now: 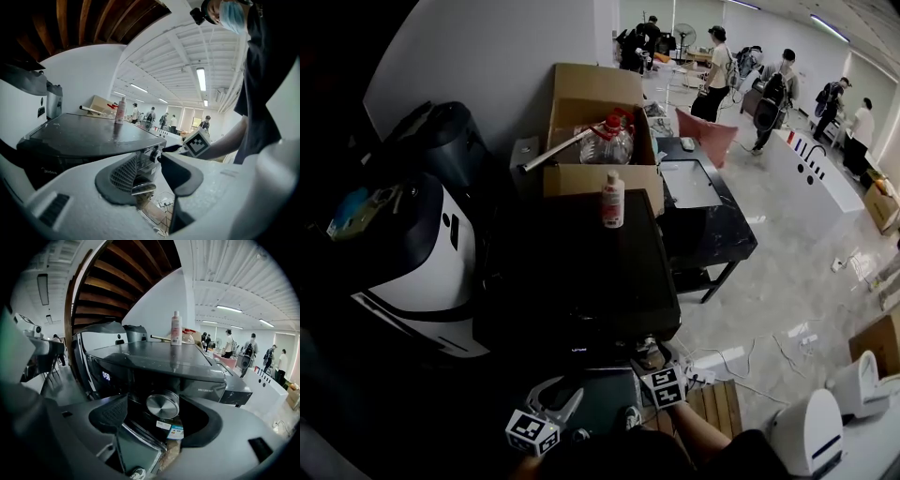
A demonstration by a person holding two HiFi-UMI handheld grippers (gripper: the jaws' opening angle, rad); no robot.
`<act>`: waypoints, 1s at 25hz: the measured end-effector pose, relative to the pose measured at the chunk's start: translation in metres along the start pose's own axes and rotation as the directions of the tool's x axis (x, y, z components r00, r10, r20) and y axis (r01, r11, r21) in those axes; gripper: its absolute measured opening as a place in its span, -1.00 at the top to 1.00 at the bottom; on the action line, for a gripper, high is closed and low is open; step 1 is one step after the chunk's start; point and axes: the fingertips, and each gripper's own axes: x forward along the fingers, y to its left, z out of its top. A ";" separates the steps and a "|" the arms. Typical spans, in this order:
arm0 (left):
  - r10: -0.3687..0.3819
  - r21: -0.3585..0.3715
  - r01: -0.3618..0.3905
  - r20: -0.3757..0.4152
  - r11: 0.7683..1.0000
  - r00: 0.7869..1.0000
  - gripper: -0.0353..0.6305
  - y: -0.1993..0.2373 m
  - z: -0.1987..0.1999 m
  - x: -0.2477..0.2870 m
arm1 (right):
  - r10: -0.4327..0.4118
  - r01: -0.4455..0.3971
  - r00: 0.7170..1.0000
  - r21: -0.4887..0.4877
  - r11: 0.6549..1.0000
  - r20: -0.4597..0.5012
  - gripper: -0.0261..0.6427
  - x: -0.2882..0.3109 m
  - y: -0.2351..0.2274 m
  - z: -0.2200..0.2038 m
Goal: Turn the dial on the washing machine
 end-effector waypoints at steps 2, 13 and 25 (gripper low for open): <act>0.013 -0.005 -0.013 -0.002 1.000 1.000 0.43 0.002 -0.001 -0.002 | 0.004 -0.004 1.000 -0.021 1.000 -0.011 -0.05 0.006 0.002 -0.002; 0.054 -0.026 -0.055 -0.024 0.998 0.998 0.43 0.001 -0.007 -0.011 | 0.021 -0.018 0.999 0.078 0.997 -0.041 -0.08 0.018 -0.006 -0.016; 0.074 -0.026 -0.075 -0.046 0.997 0.996 0.43 0.003 -0.011 -0.022 | 0.058 -0.037 0.994 0.204 0.978 -0.096 -0.09 0.034 -0.005 -0.039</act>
